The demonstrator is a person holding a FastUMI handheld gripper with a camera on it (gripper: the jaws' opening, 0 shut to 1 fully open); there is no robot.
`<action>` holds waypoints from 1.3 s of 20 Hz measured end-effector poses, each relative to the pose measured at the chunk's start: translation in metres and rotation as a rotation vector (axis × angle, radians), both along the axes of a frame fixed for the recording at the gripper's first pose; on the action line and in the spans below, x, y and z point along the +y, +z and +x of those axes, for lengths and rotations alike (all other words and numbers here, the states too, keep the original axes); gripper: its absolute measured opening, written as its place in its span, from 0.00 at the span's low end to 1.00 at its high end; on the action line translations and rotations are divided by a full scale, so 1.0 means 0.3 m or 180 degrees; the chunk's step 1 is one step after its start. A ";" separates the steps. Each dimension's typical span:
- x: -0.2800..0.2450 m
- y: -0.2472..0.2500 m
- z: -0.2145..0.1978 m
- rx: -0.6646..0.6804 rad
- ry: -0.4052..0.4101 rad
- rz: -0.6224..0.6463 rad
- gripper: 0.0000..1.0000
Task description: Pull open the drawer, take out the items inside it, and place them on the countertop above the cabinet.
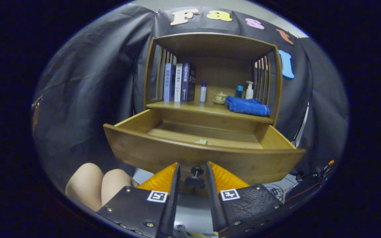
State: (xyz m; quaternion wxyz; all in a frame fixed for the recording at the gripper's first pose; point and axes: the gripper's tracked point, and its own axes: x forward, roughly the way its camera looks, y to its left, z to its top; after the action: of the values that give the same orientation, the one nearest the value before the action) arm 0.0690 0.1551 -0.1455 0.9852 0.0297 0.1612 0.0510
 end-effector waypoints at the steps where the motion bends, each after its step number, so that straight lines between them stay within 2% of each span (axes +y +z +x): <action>1: -0.001 0.021 0.012 -0.0049 0.0015 -0.0009 0.44; 6: 0.006 0.121 0.100 -0.0223 0.0150 -0.0110 0.44; 12: -0.015 0.183 0.273 -0.0118 0.0214 -0.0030 0.44; 17: -0.027 0.126 0.416 0.0284 0.0248 0.0017 0.44; 20: -0.029 0.047 0.478 0.0668 0.0267 0.0040 0.44; 23: -0.022 -0.040 0.527 0.1059 0.0229 0.0148 0.44; 26: -0.034 -0.125 0.570 0.1354 0.0144 0.0077 0.44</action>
State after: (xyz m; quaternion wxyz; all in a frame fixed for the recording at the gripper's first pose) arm 0.2400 0.1448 -0.1829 0.9271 0.0481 0.3655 0.0676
